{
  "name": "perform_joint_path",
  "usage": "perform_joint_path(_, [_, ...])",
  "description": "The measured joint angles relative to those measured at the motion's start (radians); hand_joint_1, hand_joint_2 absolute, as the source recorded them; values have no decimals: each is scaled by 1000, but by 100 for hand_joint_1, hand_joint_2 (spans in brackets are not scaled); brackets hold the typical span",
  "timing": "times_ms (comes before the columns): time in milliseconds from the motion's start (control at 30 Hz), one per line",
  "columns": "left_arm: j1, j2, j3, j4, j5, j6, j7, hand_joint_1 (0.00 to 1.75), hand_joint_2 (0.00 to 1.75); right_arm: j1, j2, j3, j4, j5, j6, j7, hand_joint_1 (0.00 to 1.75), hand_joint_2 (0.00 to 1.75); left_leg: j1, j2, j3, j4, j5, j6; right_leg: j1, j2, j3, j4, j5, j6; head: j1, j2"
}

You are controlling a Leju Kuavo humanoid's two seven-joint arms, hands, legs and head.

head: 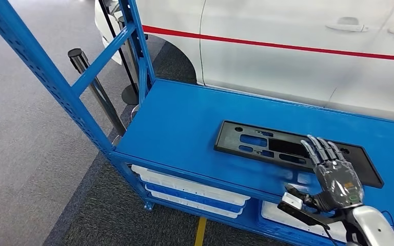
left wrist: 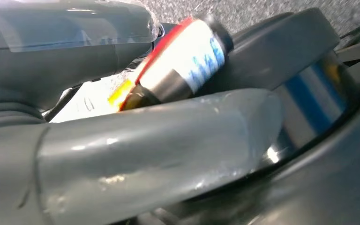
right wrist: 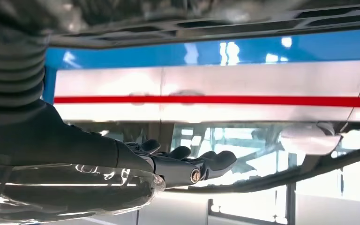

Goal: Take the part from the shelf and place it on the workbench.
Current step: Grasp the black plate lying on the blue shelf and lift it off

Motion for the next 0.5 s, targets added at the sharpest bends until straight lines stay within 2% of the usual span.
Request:
perform_joint_path(33, [-3, 0, 0, 0, 0, 1, -1, 0, 0, -16, 21, 15, 16, -1, 11, 3, 0, 175, 3, 0, -33, 61, -20, -5, -1, -1, 0, 0, 0, 0, 0, 0])
perform_joint_path(67, [-5, 0, 0, 0, 0, 2, -2, 0, 0, -29, 40, 28, 31, -2, 19, 5, 0, 175, 6, 0, -54, 96, -24, -9, -2, -2, 1, 0, -1, 0, 0, 0])
perform_joint_path(100, [-7, 1, 0, 0, 0, 2, -2, 0, 0, -43, 57, 41, 46, -2, 27, 6, 0, 175, 9, 0, -58, 93, -7, -12, -3, -2, 2, 0, -1, 1, 0, 0])
perform_joint_path(133, [-7, 1, -1, 0, 0, 2, -2, 0, 0, -58, 73, 53, 63, -1, 35, 6, 0, 175, 13, 0, -42, 52, 27, -14, -5, -2, 4, 0, -2, 2, 0, 0])
perform_joint_path(167, [-6, 2, -3, 1, 0, 2, -2, 0, 0, -77, 88, 65, 80, -1, 42, 6, 0, 175, 16, 0, -12, -18, 69, -16, -7, -1, 5, 1, -3, 4, 0, 0])
perform_joint_path(200, [-4, 2, -5, 1, 0, 2, -2, 0, 0, -97, 102, 78, 99, 0, 49, 6, 0, 175, 17, 0, 18, -87, 98, -18, -8, 1, 7, 1, -3, 8, 0, 0])
perform_joint_path(233, [-3, 2, -7, 2, 0, 1, -3, 0, 0, -119, 116, 90, 118, 0, 54, 6, 0, 175, 17, 0, 41, -140, 117, -16, -7, 3, 6, 1, -3, 14, 0, 0])
perform_joint_path(267, [-2, 2, -8, 2, 1, 1, -4, 0, 0, -139, 130, 105, 141, 0, 58, 6, 0, 175, 15, 0, 53, -171, 123, -13, -5, 5, 5, 0, -1, 21, 0, 0])
perform_joint_path(333, [-2, 2, -10, 2, 2, 1, -8, 0, 0, -175, 158, 136, 187, 0, 64, 6, 0, 175, 12, -2, 55, -184, 123, 1, -3, 6, 4, -8, 5, 36, -1, 0])
perform_joint_path(367, [-2, 2, -11, 2, 3, 1, -10, 0, 0, -188, 169, 150, 208, 0, 67, 6, 0, 175, 13, -4, 56, -190, 128, 4, -3, 5, 7, -13, 7, 34, 0, 0])
perform_joint_path(400, [-1, 1, -12, 2, 3, 0, -12, 0, 0, -200, 178, 161, 223, 0, 70, 5, 0, 175, 13, -5, 57, -195, 132, 5, -3, 4, 9, -17, 9, 23, 0, 0])
perform_joint_path(467, [-1, 0, -14, 2, 3, -1, -14, 0, 0, -229, 194, 183, 255, 1, 79, 2, 0, 175, 14, -7, 58, -203, 139, 4, -1, 3, 12, -23, 13, -10, 0, 0])
perform_joint_path(500, [-1, 0, -14, 2, 3, -1, -14, 0, 0, -244, 201, 195, 272, 2, 85, 1, 0, 175, 13, -7, 59, -203, 139, 5, 0, 3, 12, -25, 16, -22, 0, 0])
